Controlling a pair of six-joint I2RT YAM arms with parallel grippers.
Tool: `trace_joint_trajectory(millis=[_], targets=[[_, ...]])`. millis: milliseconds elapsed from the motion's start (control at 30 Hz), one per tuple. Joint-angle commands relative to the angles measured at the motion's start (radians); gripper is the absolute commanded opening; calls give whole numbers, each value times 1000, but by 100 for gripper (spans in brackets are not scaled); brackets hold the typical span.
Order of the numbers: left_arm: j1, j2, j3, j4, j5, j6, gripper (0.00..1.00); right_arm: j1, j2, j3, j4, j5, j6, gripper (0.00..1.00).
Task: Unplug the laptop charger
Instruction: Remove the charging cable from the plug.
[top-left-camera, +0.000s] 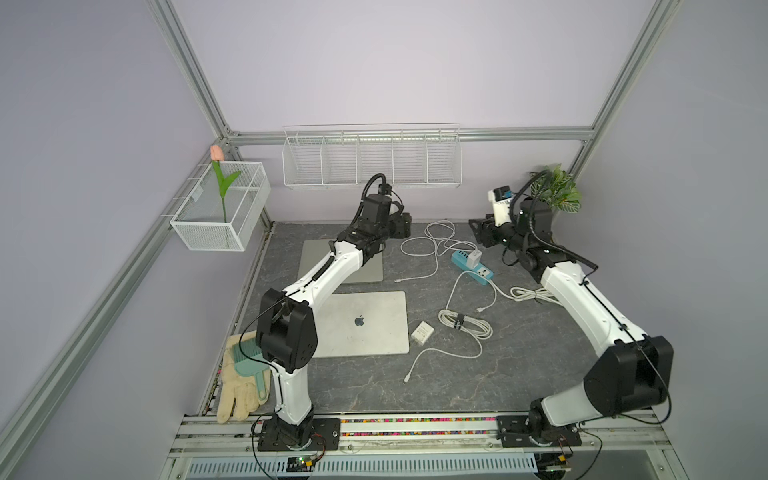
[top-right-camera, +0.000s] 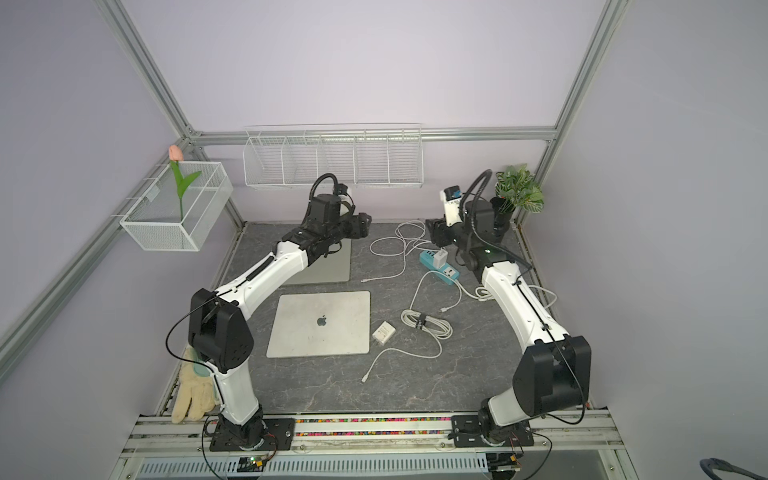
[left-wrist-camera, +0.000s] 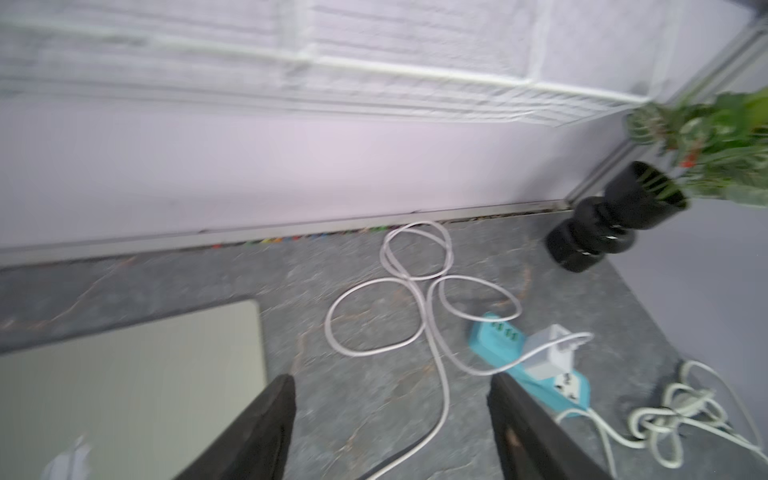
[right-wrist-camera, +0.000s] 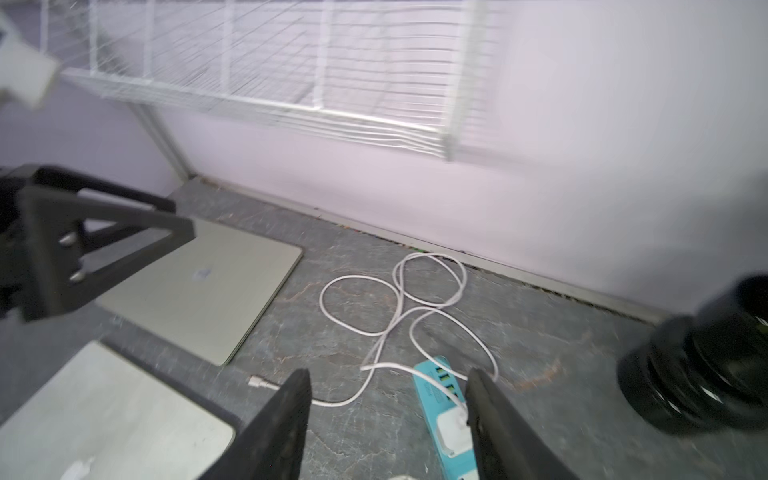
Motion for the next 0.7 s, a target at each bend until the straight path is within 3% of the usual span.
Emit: trace_joint_trajectory(millis=[0, 100, 233, 667], targets=[[-40, 123, 123, -74, 123, 70, 75, -33, 45, -30, 2, -61, 135, 65], [-88, 216, 246, -97, 164, 107, 75, -66, 83, -32, -32, -85, 129, 65], [-135, 307, 383, -132, 204, 167, 75, -100, 53, -134, 68, -90, 134, 65], [-146, 407, 462, -132, 242, 224, 80, -121, 68, -281, 162, -129, 150, 65]])
